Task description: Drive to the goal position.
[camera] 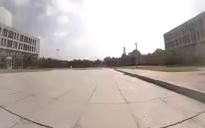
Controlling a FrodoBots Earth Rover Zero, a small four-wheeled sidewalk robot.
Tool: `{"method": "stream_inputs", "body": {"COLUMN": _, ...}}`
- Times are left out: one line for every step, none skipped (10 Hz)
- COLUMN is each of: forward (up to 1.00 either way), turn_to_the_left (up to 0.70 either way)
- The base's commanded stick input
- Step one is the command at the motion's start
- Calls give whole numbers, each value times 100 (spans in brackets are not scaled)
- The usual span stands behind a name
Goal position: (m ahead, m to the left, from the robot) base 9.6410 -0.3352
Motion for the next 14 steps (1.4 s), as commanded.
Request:
{"method": "stream_inputs", "body": {"forward": 70, "turn_to_the_left": 0}}
{"method": "stream_inputs", "body": {"forward": 70, "turn_to_the_left": 0}}
{"method": "stream_inputs", "body": {"forward": 70, "turn_to_the_left": 0}}
{"method": "stream_inputs", "body": {"forward": 70, "turn_to_the_left": 0}}
{"method": "stream_inputs", "body": {"forward": 70, "turn_to_the_left": 0}}
{"method": "stream_inputs", "body": {"forward": 70, "turn_to_the_left": 0}}
{"method": "stream_inputs", "body": {"forward": 70, "turn_to_the_left": -1}}
{"method": "stream_inputs", "body": {"forward": 70, "turn_to_the_left": -2}}
{"method": "stream_inputs", "body": {"forward": 70, "turn_to_the_left": -2}}
{"method": "stream_inputs", "body": {"forward": 70, "turn_to_the_left": -6}}
{"method": "stream_inputs", "body": {"forward": 70, "turn_to_the_left": -6}}
{"method": "stream_inputs", "body": {"forward": 70, "turn_to_the_left": -2}}
{"method": "stream_inputs", "body": {"forward": 70, "turn_to_the_left": 0}}
{"method": "stream_inputs", "body": {"forward": 70, "turn_to_the_left": 0}}
